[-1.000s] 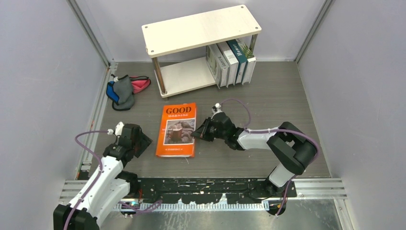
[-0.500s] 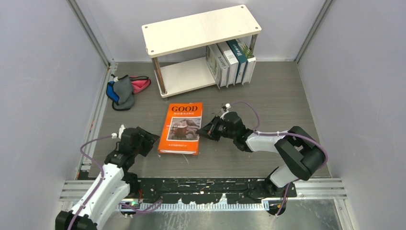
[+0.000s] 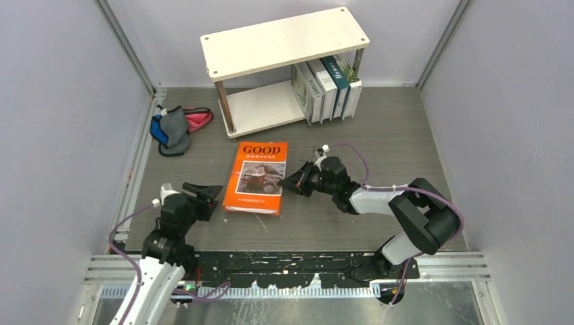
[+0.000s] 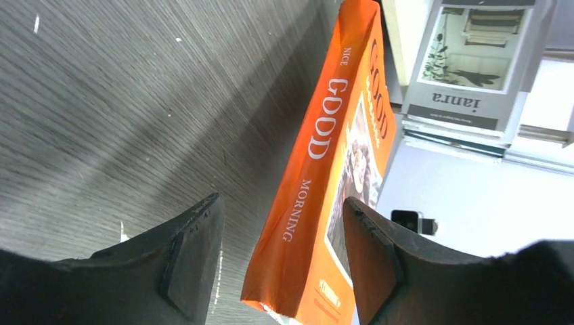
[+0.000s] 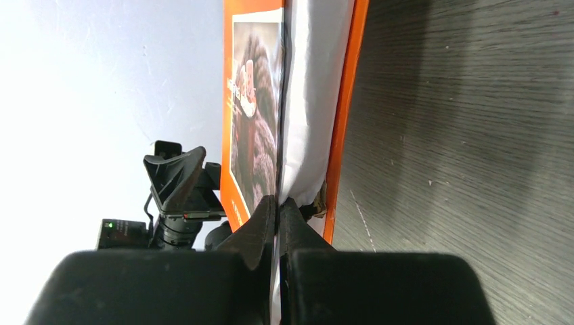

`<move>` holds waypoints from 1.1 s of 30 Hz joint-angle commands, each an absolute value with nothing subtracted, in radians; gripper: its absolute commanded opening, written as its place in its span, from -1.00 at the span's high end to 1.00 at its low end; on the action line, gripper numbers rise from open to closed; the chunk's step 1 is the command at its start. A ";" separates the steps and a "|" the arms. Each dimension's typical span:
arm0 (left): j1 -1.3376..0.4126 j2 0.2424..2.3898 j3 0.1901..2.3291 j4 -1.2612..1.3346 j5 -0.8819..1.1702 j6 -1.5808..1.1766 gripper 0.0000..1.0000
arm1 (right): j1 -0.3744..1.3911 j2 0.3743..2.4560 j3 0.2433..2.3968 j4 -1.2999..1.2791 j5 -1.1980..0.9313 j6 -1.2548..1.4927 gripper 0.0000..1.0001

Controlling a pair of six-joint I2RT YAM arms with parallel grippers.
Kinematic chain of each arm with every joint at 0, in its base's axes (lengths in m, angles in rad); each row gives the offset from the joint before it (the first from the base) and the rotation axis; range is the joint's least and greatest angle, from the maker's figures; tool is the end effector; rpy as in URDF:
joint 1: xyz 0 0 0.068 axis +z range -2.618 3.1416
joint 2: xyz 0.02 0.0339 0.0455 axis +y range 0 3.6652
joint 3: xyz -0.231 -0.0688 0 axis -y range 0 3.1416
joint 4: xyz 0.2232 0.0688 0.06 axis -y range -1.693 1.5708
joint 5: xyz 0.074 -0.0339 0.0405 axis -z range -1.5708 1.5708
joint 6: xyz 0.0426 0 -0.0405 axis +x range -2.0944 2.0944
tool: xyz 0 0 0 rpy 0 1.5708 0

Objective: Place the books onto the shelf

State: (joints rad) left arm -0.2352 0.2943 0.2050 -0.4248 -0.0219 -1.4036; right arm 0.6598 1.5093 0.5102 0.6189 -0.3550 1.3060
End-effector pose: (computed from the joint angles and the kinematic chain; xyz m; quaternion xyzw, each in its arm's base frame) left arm 0.1248 -0.0289 0.1630 -0.4809 0.7173 -0.3619 0.3510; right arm 0.2144 0.1851 0.1465 0.1649 0.8042 0.5404 0.1845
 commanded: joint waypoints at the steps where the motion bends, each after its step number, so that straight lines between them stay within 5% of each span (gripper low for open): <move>1: -0.229 0.196 0.199 -0.502 -0.030 -1.471 -0.30 | 0.649 1.464 0.507 0.746 -0.391 1.341 0.98; 17: -0.229 0.131 0.207 -0.509 0.056 -1.464 -0.32 | 0.647 1.499 0.514 0.808 -0.410 1.377 0.98; 33: -0.229 0.018 0.252 -0.635 -0.077 -1.510 -0.33 | 0.647 1.527 0.512 0.839 -0.426 1.393 0.98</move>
